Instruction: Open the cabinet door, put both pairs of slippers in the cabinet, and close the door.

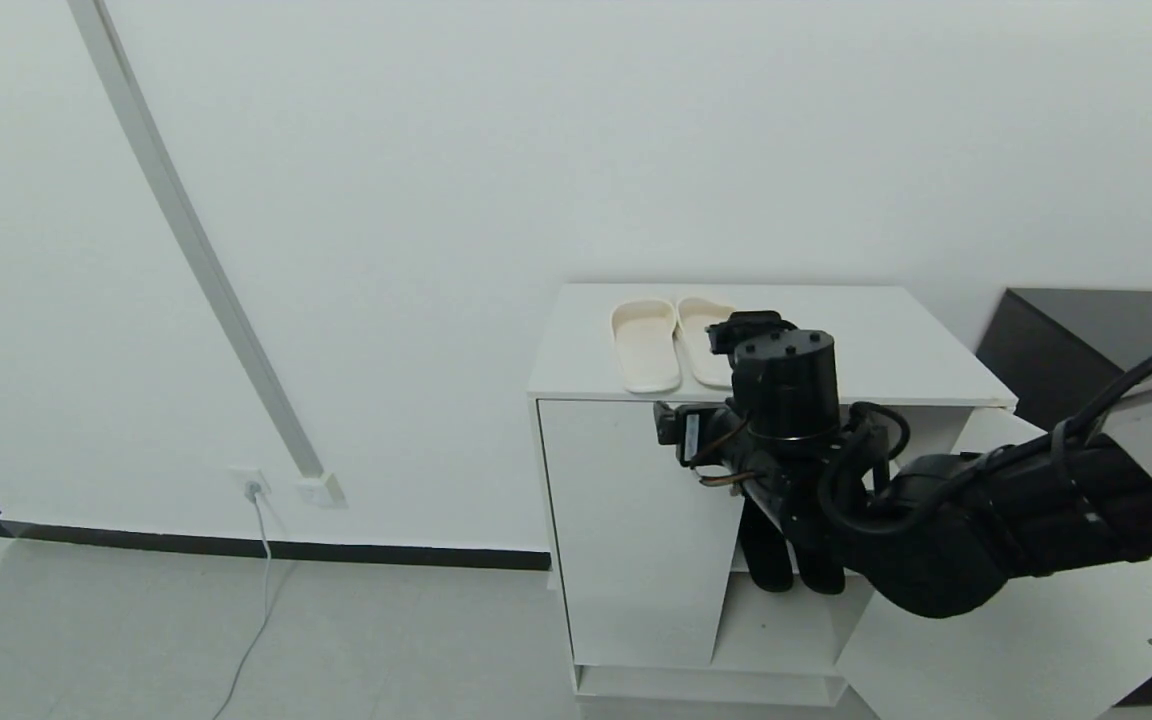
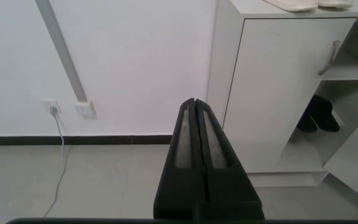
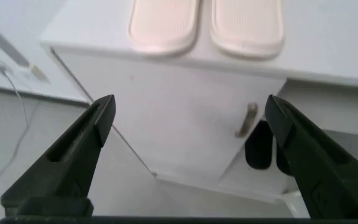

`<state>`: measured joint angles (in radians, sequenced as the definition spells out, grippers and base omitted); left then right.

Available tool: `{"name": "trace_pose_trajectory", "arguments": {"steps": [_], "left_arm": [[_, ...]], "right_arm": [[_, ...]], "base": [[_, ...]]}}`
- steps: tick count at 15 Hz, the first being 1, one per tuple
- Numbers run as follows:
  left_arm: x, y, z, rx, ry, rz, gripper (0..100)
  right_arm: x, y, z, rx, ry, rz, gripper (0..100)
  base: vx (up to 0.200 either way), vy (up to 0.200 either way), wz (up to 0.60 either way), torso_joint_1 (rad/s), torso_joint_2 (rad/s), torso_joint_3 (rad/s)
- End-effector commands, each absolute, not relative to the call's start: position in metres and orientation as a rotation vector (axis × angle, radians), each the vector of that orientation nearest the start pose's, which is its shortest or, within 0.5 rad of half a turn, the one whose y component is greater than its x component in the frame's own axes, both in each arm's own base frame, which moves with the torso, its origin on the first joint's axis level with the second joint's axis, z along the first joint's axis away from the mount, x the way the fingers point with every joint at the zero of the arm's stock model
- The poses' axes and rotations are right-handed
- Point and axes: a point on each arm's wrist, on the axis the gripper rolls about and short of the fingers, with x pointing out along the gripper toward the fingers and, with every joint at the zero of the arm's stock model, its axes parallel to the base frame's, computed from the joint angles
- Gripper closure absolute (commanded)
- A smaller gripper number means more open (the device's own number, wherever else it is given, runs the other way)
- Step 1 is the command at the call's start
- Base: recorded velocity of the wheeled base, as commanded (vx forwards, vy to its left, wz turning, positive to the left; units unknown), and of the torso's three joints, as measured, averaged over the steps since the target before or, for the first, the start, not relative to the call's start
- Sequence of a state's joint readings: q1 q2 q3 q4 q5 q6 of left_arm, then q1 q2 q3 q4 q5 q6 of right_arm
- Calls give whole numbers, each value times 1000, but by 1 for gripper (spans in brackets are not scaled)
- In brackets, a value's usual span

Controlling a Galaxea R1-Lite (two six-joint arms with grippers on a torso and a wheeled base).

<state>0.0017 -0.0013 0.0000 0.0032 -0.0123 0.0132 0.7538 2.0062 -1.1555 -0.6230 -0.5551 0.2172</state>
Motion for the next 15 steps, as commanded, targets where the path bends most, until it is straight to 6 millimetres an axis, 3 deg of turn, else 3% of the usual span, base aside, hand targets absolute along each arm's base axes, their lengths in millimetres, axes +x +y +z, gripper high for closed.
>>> {"name": "trace_pose_trajectory", "arguments": {"steps": [1,3,15], "left_arm": [[-23,0,75,14,3,-11,100],[-23,0,75,12,3,-11,100],[-23,0,75,14,3,-12,100]], "right_arm": [[310,268,167,91,184,158,0],[311,269,166,90,184,150,0],[318,271,158,76,187,118,0]], "base": [[0,0,0,0,0,0],[0,0,0,0,0,0],[200,0,0,4,3,4]]}}
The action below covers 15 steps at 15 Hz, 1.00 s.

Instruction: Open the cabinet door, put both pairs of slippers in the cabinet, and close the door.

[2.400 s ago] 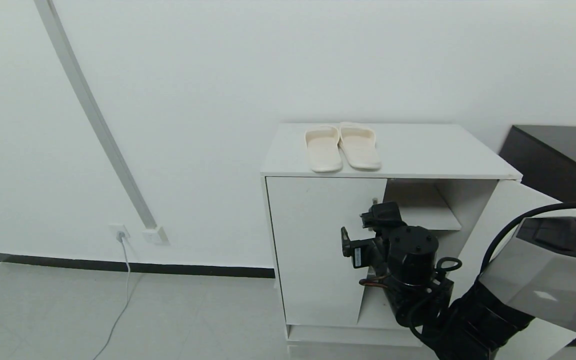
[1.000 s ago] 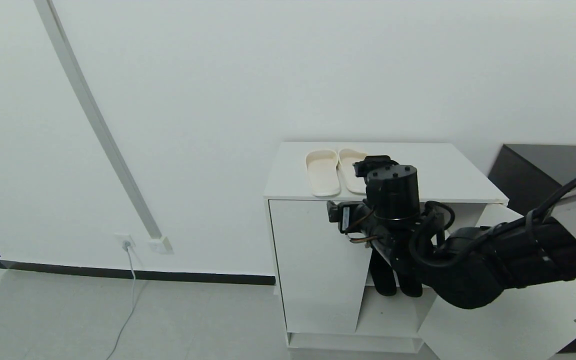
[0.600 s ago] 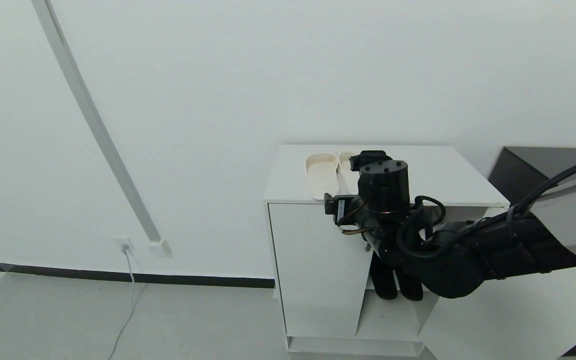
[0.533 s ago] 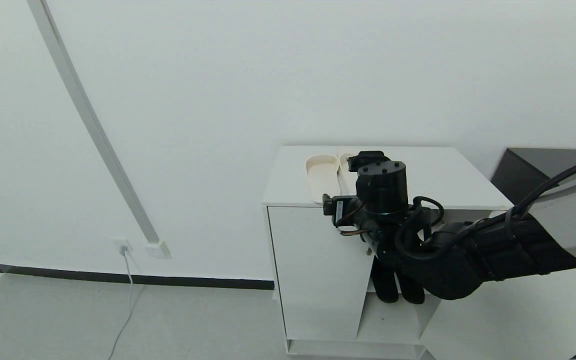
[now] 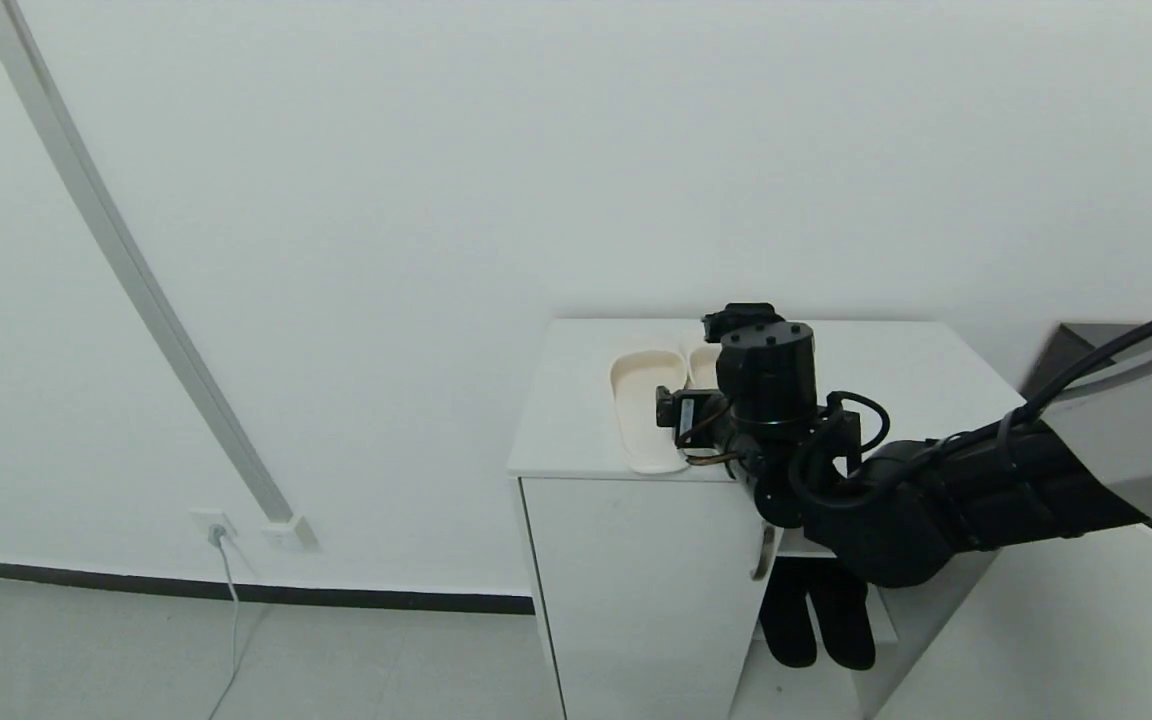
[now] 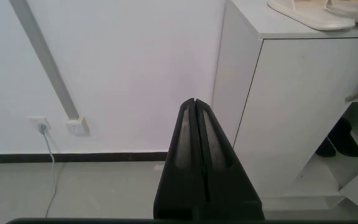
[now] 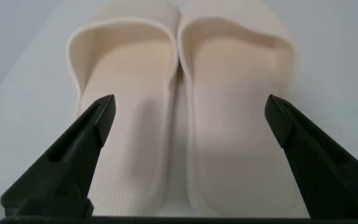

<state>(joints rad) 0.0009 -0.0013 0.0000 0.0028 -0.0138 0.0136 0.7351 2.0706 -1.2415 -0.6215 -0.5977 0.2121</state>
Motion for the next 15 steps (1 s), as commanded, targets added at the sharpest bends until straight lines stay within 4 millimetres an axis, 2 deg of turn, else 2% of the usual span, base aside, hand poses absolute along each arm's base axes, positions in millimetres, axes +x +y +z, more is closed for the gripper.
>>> {"name": "trace_pose_trajectory", "arguments": {"steps": [1,5,9,15], "left_arm": [[-23,0,75,14,3,-12,100],[-23,0,75,14,3,-14,100],[-23,0,75,14,3,-14,100],[-23,0,75,12,3,-14,100]], "right_arm": [[321,275,154,79,188,115,0],[324,280,149,86,193,114,0],[345,288,141,98,177,97,0],[374,284,144,100,171,55,0]], "base": [[200,0,0,-2,-2,2],[0,0,0,0,0,0],[0,0,0,0,0,0],[0,0,0,0,0,0]]}}
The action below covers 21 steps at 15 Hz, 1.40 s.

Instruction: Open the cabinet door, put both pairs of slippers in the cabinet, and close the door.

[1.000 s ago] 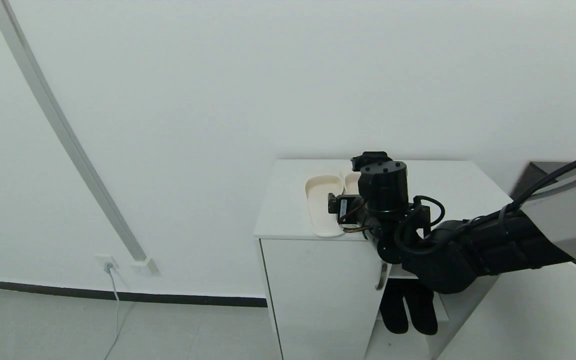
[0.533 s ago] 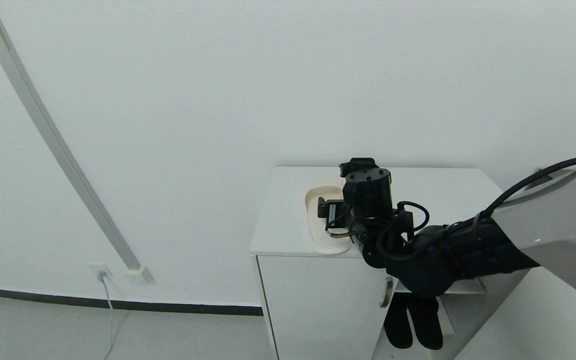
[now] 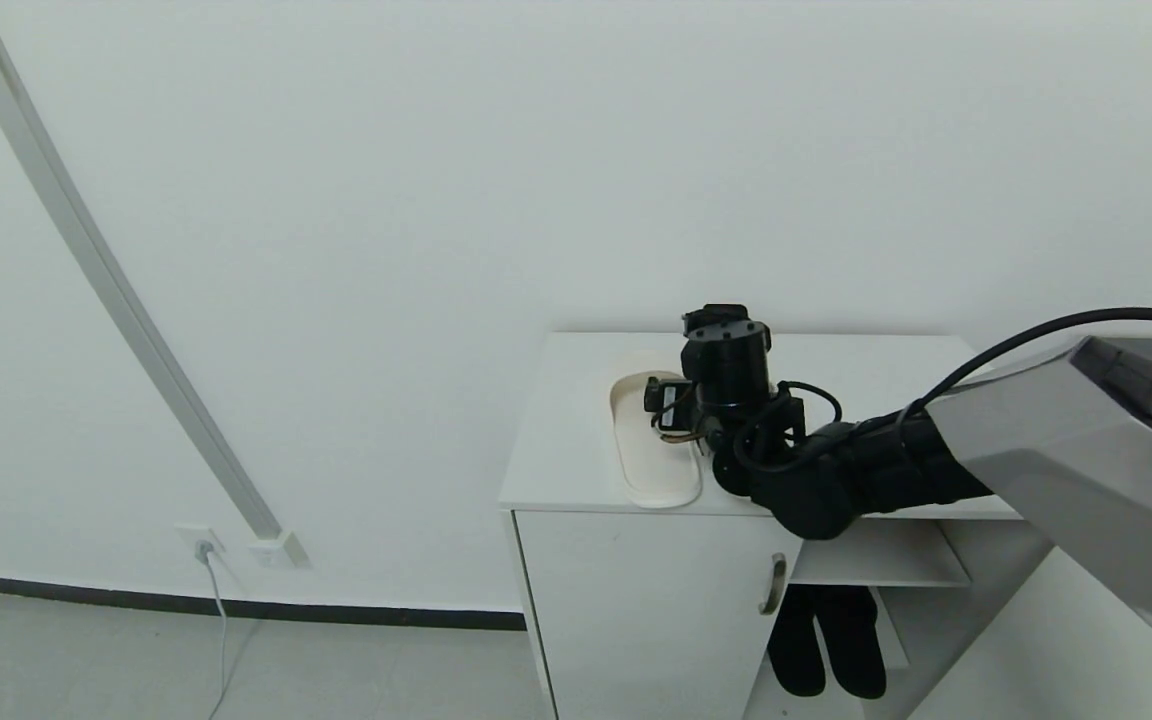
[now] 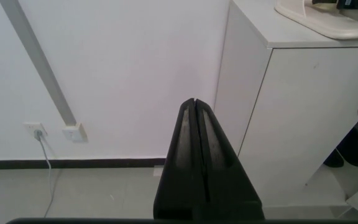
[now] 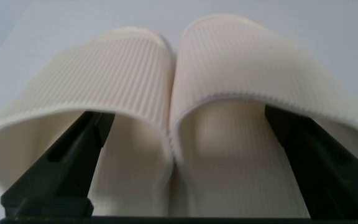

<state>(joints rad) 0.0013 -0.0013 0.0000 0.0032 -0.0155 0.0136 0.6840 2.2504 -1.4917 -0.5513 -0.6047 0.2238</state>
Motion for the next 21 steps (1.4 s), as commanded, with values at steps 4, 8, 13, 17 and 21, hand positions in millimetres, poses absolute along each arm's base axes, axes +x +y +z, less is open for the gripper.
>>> {"name": "trace_pose_trajectory", "arguments": {"steps": [4,8,13,17,21], "left_arm": [[-23,0,75,12,3,-14,100],[-23,0,75,12,3,-12,100],[-23,0,75,12,3,-14,100],[-23,0,75,11,3,-12,100],[-23,0,75,8,3,-11,100]], "right_arm": [[382,289,142,108,155,51,0],[383,290,142,109,152,53,100],[376,292,150,101,141,64,100],[343,285,170,77,144,114,100],[286,253,179,20,82,258,100]], "base": [[0,0,0,0,0,0],[0,0,0,0,0,0],[0,0,0,0,0,0],[0,0,0,0,0,0],[0,0,0,0,0,0]]}}
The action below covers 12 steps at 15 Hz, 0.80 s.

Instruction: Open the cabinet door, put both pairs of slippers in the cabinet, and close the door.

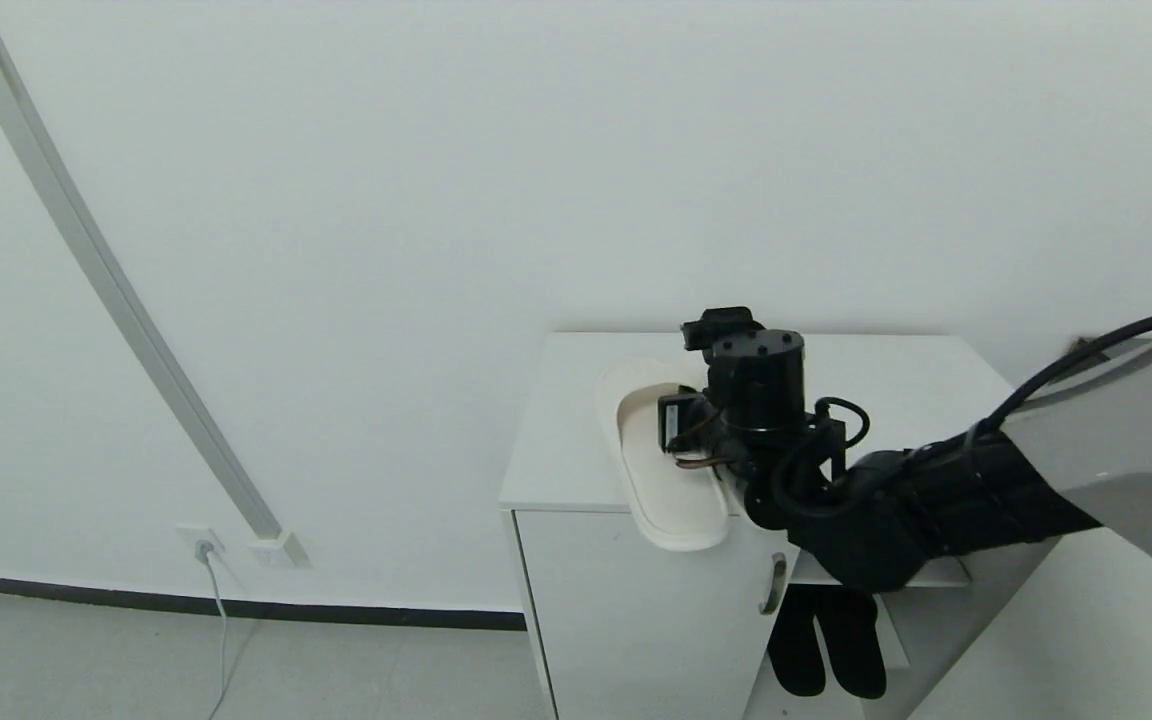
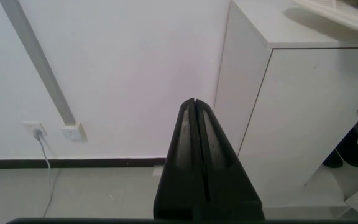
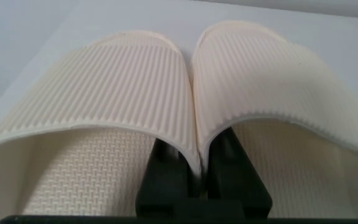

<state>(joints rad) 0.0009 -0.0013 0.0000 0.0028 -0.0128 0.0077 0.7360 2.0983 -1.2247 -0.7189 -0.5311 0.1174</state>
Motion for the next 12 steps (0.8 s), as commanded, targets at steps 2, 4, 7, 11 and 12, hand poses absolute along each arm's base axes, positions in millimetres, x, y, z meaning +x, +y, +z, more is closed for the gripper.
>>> {"name": "trace_pose_trajectory", "arguments": {"steps": [2,4,7,11,12], "left_arm": [[-23,0,75,8,3,-11,100],[-23,0,75,8,3,-11,100],[-23,0,75,8,3,-11,100],[-23,0,75,8,3,-11,100],[-23,0,75,8,3,-11,100]], "right_arm": [[261,234,177,9,80,314,100],[242,218,178,6,103,366,100],[227,204,183,16,107,430,100],[222,202,175,-3,136,433,100],[222,202,175,-3,136,433,100]], "base": [[0,0,0,0,0,0],[0,0,0,0,0,0],[0,0,0,0,0,0],[0,0,0,0,0,0],[0,0,0,0,0,0]]}}
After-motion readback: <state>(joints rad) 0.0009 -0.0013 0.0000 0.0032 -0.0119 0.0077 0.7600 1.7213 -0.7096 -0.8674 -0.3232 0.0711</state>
